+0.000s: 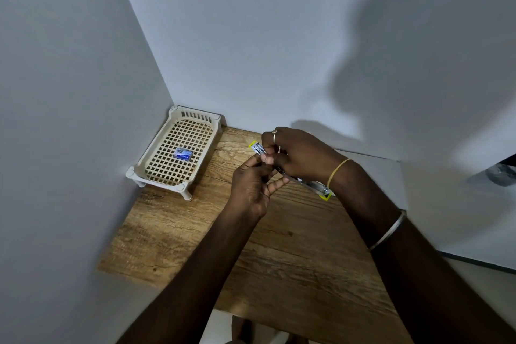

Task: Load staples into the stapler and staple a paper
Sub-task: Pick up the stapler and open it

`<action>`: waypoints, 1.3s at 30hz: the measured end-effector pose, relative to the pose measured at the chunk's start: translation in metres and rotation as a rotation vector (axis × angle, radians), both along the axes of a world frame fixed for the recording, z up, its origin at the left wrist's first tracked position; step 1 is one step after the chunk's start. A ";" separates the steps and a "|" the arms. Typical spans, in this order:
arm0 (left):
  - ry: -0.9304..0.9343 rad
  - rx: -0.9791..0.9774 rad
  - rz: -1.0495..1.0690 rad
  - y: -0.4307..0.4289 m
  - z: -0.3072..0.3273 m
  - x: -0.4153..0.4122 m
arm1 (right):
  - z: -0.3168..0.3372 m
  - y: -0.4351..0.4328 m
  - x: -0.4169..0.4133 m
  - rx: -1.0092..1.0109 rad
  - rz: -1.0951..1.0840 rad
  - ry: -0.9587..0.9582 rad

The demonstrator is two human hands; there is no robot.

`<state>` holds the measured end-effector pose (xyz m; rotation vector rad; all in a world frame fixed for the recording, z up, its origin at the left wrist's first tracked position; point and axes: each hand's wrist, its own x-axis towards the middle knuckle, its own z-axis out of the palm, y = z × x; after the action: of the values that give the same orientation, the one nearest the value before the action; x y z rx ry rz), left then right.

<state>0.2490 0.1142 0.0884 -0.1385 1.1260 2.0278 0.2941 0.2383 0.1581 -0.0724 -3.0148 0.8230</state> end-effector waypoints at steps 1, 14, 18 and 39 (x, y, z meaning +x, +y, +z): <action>-0.006 0.000 -0.001 0.000 0.000 0.001 | -0.001 -0.001 0.003 -0.011 -0.005 0.023; -0.007 0.006 0.062 -0.001 0.004 -0.004 | -0.007 0.001 0.041 -0.026 -0.067 0.216; 0.021 0.038 0.070 0.000 0.014 -0.013 | -0.008 0.000 0.046 -0.043 -0.132 0.255; -0.005 0.136 0.147 -0.013 0.001 -0.015 | -0.024 0.000 0.069 -0.203 -0.394 0.211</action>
<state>0.2338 0.1008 0.0891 -0.1611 0.9962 2.2260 0.3631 0.2378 0.1341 -0.5253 -2.5858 1.0112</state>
